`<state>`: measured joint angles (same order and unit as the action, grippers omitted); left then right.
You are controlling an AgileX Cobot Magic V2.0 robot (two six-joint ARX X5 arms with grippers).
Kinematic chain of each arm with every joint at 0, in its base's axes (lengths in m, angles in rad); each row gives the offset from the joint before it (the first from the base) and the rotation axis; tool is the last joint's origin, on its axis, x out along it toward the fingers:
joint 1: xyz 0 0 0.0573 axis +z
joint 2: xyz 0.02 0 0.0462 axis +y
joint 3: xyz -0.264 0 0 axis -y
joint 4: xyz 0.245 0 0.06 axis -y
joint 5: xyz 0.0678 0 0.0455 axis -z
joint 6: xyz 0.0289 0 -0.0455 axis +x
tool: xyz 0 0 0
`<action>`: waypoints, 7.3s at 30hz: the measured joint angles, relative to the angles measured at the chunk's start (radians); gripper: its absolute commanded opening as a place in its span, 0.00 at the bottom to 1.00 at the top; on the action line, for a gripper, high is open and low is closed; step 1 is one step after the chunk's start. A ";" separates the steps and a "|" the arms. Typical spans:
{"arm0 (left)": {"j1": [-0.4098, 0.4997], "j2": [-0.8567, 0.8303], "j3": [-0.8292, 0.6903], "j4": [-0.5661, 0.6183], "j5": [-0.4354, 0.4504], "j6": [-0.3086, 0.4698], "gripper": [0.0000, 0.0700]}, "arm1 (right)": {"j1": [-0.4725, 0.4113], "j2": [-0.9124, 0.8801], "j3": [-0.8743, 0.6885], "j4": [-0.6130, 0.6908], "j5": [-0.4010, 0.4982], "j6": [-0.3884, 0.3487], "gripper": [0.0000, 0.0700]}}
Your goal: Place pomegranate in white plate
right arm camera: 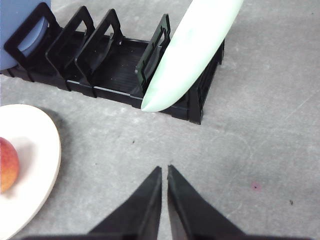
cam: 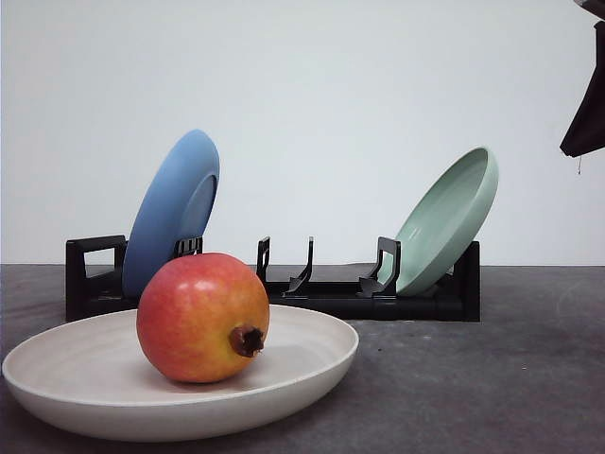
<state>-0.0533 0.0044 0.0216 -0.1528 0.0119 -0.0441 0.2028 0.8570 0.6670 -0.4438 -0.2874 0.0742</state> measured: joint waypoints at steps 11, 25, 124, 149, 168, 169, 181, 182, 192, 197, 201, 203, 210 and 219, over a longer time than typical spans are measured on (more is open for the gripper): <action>0.003 0.000 0.000 0.000 -0.003 0.000 0.00 | 0.000 0.000 0.000 0.000 0.000 0.000 0.02; 0.003 0.000 0.000 0.000 -0.003 0.000 0.00 | -0.004 -0.016 -0.005 0.012 0.039 -0.064 0.02; 0.003 0.000 0.000 0.001 -0.003 0.000 0.00 | -0.140 -0.853 -0.653 0.333 0.213 -0.119 0.02; 0.003 0.000 0.000 0.001 -0.003 0.000 0.00 | -0.140 -0.853 -0.653 0.333 0.213 -0.119 0.02; 0.003 0.000 0.000 0.001 -0.003 0.000 0.00 | -0.140 -0.853 -0.653 0.333 0.213 -0.119 0.02; 0.003 0.000 0.000 0.001 -0.003 0.000 0.00 | -0.140 -0.853 -0.653 0.333 0.213 -0.119 0.02; 0.003 0.000 0.000 0.001 -0.003 0.000 0.00 | -0.140 -0.853 -0.653 0.333 0.213 -0.119 0.02; 0.003 0.000 0.000 0.001 -0.003 0.000 0.00 | -0.140 -0.853 -0.653 0.333 0.213 -0.119 0.02; 0.003 0.000 0.000 0.001 -0.003 0.000 0.00 | -0.140 -0.853 -0.653 0.333 0.213 -0.119 0.02; 0.003 0.000 0.000 0.001 -0.003 0.000 0.00 | -0.140 -0.853 -0.653 0.333 0.213 -0.119 0.02; 0.003 0.000 0.000 0.001 -0.003 0.000 0.00 | -0.140 -0.853 -0.653 0.333 0.213 -0.119 0.02; 0.003 0.000 0.000 0.001 -0.003 0.000 0.00 | -0.140 -0.853 -0.653 0.333 0.213 -0.119 0.02; 0.003 0.000 0.000 0.001 -0.003 0.000 0.00 | -0.140 -0.853 -0.653 0.333 0.213 -0.119 0.02; 0.003 0.000 0.000 0.001 -0.003 0.000 0.00 | -0.140 -0.853 -0.653 0.333 0.213 -0.119 0.02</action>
<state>-0.0502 0.0048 0.0216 -0.1519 0.0093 -0.0441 0.0624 0.0044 0.0143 -0.1104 -0.0742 -0.0444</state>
